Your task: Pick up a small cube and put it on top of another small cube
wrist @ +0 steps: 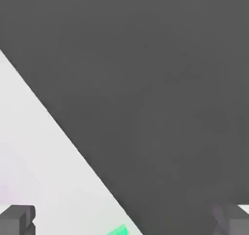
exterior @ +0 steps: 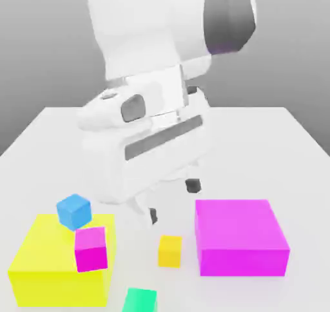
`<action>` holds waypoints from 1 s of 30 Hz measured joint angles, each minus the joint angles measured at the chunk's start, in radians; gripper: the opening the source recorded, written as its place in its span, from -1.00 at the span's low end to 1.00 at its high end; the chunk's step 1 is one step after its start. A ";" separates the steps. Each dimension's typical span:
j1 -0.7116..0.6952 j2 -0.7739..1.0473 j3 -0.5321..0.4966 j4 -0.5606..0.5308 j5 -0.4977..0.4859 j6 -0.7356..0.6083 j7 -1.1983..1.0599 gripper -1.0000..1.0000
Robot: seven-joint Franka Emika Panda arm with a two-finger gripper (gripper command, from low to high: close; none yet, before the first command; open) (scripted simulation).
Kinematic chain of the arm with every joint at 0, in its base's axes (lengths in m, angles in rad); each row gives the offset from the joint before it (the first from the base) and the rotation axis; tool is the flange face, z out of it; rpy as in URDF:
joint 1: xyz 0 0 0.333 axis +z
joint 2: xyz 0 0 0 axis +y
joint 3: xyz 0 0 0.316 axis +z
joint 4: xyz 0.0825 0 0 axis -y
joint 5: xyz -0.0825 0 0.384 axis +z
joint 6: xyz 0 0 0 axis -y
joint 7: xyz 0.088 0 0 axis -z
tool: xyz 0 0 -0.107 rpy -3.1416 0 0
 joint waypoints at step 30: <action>-0.064 0.325 0.027 -0.024 -0.102 0.161 -0.394 -1.00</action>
